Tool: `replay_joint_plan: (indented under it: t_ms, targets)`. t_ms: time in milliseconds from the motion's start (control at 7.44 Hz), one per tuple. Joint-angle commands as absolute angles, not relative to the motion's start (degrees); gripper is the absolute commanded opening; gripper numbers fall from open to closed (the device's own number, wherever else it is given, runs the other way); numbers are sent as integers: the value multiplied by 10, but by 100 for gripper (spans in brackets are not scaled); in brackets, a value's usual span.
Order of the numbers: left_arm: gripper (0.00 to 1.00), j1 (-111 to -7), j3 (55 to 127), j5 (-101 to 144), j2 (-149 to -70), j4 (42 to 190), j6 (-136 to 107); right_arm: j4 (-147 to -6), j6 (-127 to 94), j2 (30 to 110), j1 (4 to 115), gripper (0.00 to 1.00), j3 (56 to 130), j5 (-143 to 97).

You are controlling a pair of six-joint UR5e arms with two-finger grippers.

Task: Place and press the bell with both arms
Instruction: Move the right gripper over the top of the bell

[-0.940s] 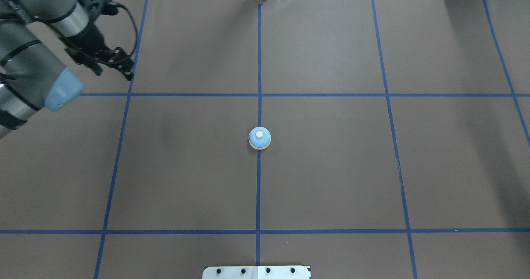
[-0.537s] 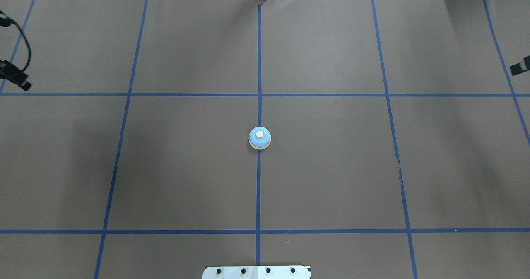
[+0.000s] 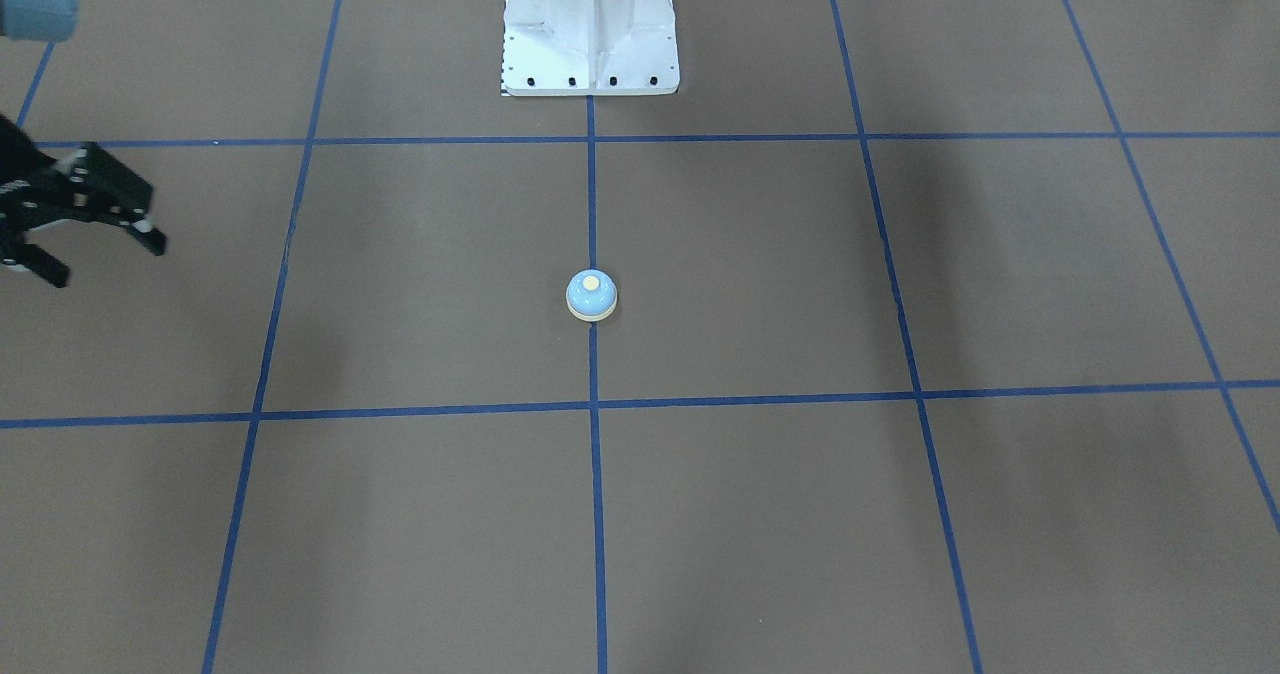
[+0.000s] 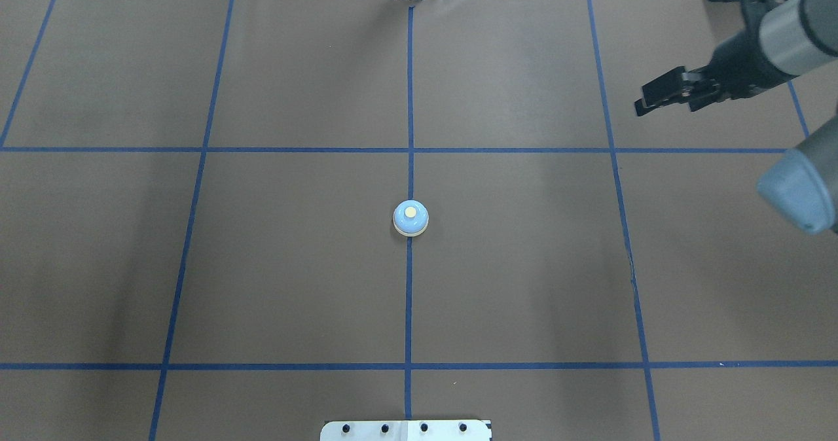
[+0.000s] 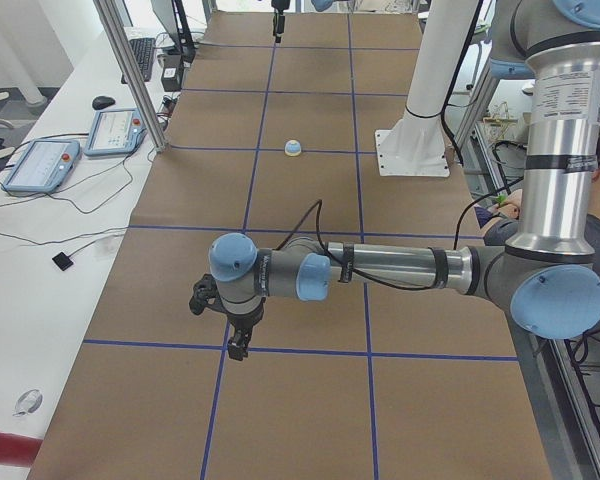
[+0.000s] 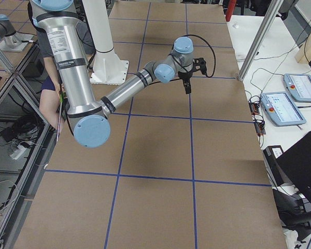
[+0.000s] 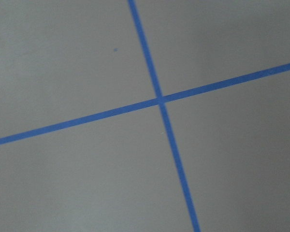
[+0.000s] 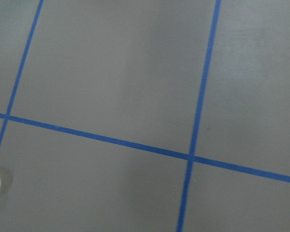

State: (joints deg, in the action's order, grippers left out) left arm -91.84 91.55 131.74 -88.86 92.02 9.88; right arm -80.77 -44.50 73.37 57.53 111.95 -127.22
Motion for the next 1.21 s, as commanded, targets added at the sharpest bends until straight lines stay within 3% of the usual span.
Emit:
replay_joint_plan:
  t_ms: [0, 269, 672, 806, 940, 1075]
  targets:
    - [100, -964, 930, 1317, -849, 921, 102, -856, -570, 660, 479, 100, 1118, -1204]
    - [100, -963, 933, 1318, -843, 925, 103, -944, -640, 568, 385, 100, 1098, -1117]
    - [100, -962, 933, 1318, -831, 930, 106, -947, -700, 435, 316, 97, 950, -1049]
    - [100, -962, 933, 1318, -831, 930, 106, -945, -707, 406, 302, 67, 911, -1023]
    - [100, -962, 934, 1318, -825, 931, 106, -944, -712, 390, 295, 18, 883, -1023]
    - [100, -963, 939, 1318, -823, 931, 106, -942, -712, 388, 286, 0, 875, -1023]
